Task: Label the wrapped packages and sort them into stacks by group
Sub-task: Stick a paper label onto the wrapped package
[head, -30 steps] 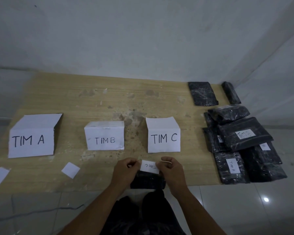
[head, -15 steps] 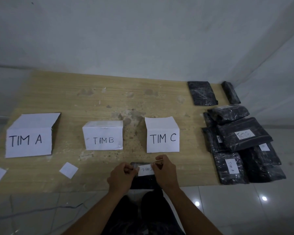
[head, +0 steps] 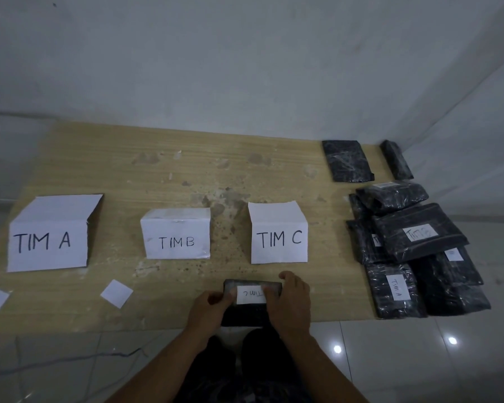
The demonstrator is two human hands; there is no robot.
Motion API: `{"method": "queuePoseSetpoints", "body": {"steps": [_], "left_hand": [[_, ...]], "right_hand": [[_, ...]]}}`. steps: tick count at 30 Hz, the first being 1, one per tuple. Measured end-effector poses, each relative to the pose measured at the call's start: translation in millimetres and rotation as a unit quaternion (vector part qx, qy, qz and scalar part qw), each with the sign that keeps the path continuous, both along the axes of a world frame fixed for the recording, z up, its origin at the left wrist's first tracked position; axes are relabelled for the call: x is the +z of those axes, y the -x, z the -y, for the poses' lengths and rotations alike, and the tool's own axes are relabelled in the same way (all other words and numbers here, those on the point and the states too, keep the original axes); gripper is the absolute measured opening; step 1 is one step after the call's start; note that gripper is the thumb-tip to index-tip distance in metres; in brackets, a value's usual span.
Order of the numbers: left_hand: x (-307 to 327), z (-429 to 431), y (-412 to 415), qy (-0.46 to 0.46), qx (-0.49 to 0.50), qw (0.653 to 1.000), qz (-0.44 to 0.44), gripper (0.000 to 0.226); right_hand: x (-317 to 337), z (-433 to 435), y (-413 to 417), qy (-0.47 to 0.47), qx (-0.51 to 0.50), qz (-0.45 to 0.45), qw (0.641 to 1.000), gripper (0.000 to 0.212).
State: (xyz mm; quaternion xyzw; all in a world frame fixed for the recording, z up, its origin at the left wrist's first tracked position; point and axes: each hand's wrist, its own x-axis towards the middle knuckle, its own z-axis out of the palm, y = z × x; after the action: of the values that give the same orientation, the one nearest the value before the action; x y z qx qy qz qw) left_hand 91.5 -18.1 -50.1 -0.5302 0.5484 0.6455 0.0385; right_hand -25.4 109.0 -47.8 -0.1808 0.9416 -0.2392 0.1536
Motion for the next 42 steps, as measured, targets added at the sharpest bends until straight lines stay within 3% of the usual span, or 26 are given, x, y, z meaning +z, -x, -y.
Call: {"method": "queuePoseSetpoints", "body": {"steps": [4, 8, 11, 17, 22, 26, 29, 32, 34, 36, 38, 42], "left_hand": [[2.3, -2.2, 1.9, -0.113, 0.052, 0.992, -0.015, 0.042], [8.6, -9.1, 9.1, -0.103, 0.052, 0.993, -0.003, 0.048], [17.7, -17.1, 17.1, -0.024, 0.031, 0.999, 0.004, 0.056], [23.3, -26.6, 29.8, 0.054, -0.020, 0.996, -0.065, 0.070], [29.2, -30.6, 45.5, 0.107, -0.090, 0.987, -0.083, 0.046], [41.9, -38.4, 66.2, 0.102, -0.109, 0.984, -0.097, 0.043], [48.5, -45.6, 89.7, 0.048, -0.076, 0.989, -0.115, 0.049], [53.9, -48.9, 116.5, 0.011, -0.077, 0.988, -0.132, 0.045], [55.9, -51.0, 138.1, 0.003, -0.088, 0.987, -0.134, 0.047], [58.4, -50.6, 156.8, -0.005, -0.085, 0.988, -0.125, 0.059], [62.6, -54.7, 182.1, -0.013, -0.076, 0.990, -0.114, 0.073], [76.0, -63.6, 225.3, 0.044, -0.088, 0.991, -0.095, 0.056]], "right_hand": [[-0.8, -0.5, -5.2, 0.033, -0.083, 0.135, 0.987, 0.025], [3.3, 4.3, -14.2, 0.117, -0.108, 0.200, 0.967, 0.045], [2.5, 4.4, -18.6, 0.166, -0.108, 0.168, 0.966, 0.068], [17.1, -5.0, -2.7, 0.176, -0.126, 0.125, 0.968, 0.032], [20.3, -26.5, 10.3, 0.144, -0.150, 0.069, 0.976, 0.029], [31.0, -42.9, 21.3, 0.165, -0.185, 0.054, 0.967, 0.031], [51.0, -53.8, 38.9, 0.199, -0.171, 0.067, 0.963, 0.023], [60.7, -62.5, 63.7, 0.219, -0.155, 0.073, 0.960, 0.039], [63.3, -71.5, 85.5, 0.220, -0.159, 0.057, 0.961, 0.035], [68.0, -75.1, 105.0, 0.221, -0.153, 0.041, 0.962, 0.024], [72.5, -80.1, 132.4, 0.214, -0.148, 0.040, 0.965, 0.031], [80.3, -81.9, 198.0, 0.206, -0.096, 0.030, 0.973, 0.038]]}}
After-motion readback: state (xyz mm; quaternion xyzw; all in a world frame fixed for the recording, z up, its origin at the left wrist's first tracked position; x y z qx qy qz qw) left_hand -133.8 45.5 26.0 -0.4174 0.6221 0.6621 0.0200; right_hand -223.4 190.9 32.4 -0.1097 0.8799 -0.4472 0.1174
